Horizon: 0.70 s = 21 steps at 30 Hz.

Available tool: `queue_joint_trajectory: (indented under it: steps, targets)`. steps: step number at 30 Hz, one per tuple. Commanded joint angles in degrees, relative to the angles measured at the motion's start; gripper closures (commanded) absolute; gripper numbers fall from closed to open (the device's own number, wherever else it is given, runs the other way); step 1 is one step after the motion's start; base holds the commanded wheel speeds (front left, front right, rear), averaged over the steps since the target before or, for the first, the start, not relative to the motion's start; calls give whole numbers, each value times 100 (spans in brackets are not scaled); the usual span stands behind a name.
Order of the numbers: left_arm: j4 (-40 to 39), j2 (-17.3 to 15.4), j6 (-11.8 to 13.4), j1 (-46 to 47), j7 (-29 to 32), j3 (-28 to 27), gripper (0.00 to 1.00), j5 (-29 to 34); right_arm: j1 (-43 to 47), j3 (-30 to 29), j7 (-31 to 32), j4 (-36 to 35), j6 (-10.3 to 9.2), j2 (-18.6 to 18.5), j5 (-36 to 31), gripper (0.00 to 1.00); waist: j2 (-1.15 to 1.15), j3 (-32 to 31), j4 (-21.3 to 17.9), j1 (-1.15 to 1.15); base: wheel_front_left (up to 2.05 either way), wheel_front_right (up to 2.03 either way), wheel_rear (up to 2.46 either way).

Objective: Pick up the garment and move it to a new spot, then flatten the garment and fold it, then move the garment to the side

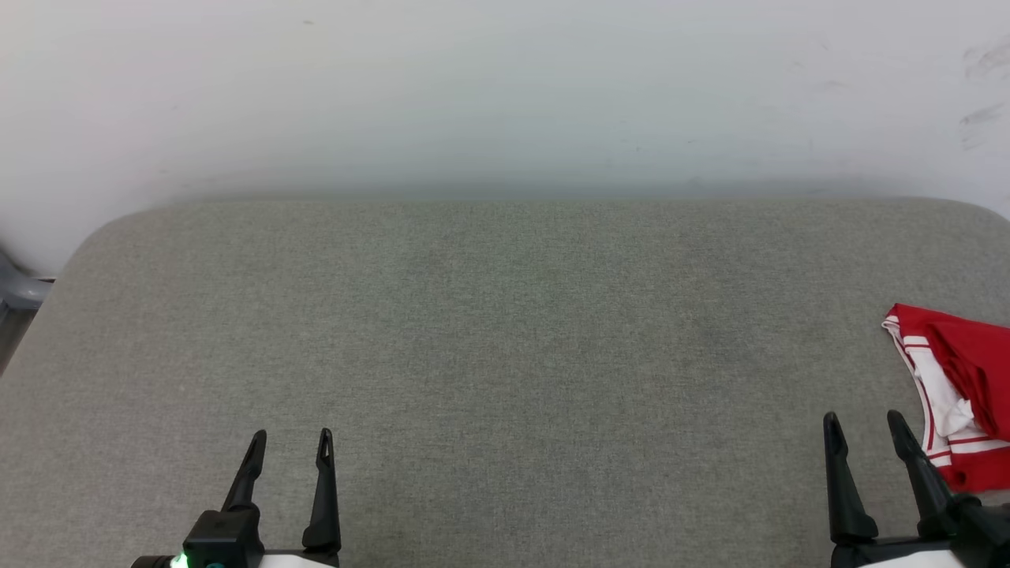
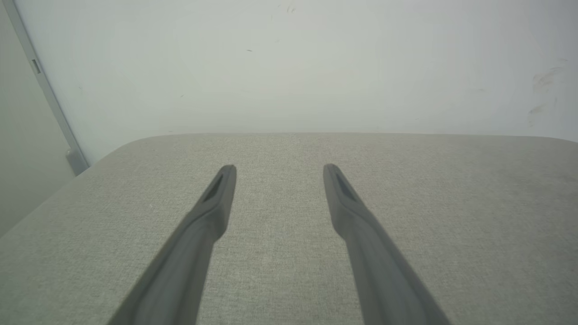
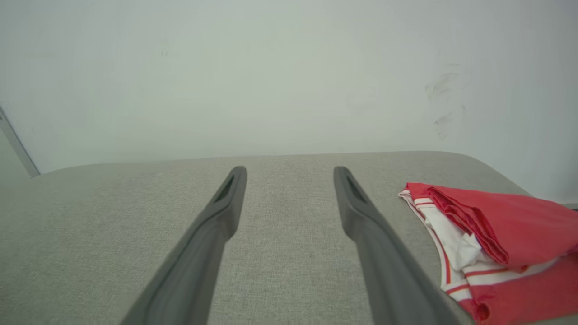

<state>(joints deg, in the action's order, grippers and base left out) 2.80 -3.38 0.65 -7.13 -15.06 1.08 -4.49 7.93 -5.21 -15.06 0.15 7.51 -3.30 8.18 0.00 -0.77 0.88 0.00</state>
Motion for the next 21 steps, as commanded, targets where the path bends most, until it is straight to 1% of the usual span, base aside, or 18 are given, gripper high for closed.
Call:
queue_joint_trajectory:
  steps: [1,7,8,12,15,16,17,18,21]
  targets:
    - [-8,2,-19,-61,-15,-19,0,3,105,-17,-12,-9,-5,40,-3,0,0,3,-2,0,0,0,0]
    - [19,8,-61,-57,-15,-27,0,22,143,-21,-12,5,-5,52,-24,0,0,24,-4,0,0,0,0]
    - [21,9,-38,-2,0,-10,100,15,85,-10,0,10,0,21,-11,100,0,25,-4,1,0,0,0]
    - [250,31,-43,-51,33,15,100,-1,99,19,8,229,0,23,10,100,0,25,-4,1,0,0,0]
    - [317,33,-73,7,122,-23,100,-329,55,33,70,272,0,17,339,100,0,26,-6,1,0,0,0]
    - [317,33,-73,7,122,-23,100,-329,55,33,70,272,0,17,339,100,0,26,-6,1,0,0,0]
    - [342,34,-94,48,184,-48,100,-573,12,39,122,303,0,6,585,100,0,27,-7,1,0,0,0]
    - [342,34,-94,48,184,-48,100,-573,12,39,122,303,0,6,585,100,0,27,-7,1,0,0,0]
    - [372,34,-125,105,268,-79,100,-924,-55,49,197,351,0,-8,938,100,0,29,-9,1,0,0,0]
